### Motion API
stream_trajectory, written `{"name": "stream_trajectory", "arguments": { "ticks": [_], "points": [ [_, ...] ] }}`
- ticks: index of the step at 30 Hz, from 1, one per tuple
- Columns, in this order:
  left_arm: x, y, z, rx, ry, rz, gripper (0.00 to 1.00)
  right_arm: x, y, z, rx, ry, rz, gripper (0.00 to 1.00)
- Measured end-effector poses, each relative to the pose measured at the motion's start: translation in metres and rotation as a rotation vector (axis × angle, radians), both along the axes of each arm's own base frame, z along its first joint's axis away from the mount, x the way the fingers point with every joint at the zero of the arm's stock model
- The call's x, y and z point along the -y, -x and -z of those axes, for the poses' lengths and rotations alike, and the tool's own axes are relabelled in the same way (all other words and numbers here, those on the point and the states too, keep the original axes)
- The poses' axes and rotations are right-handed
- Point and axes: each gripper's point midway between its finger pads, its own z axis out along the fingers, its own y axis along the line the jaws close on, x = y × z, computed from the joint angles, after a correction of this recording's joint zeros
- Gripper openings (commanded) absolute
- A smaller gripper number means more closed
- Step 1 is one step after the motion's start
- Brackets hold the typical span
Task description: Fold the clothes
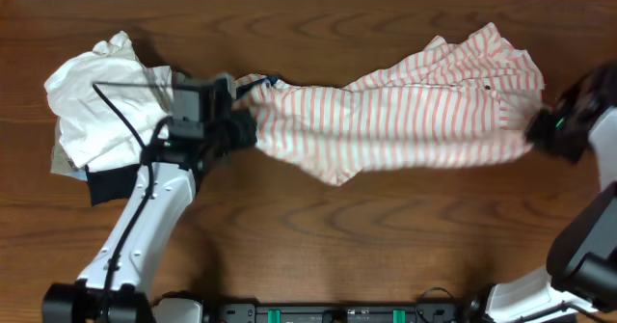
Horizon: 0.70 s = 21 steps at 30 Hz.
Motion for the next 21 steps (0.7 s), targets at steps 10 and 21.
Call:
{"name": "stream_trajectory", "arguments": {
  "ticks": [10,21],
  "points": [
    [0.009,-0.042,-0.113,0.291,0.007,0.048,0.06,0.025,-0.052,-0.146,0.341,0.115,-0.022,0.01],
    [0.019,-0.045,-0.13,0.36,0.042,0.102,0.06,0.029,-0.045,-0.141,0.317,0.107,-0.032,0.01]
  ]
}}
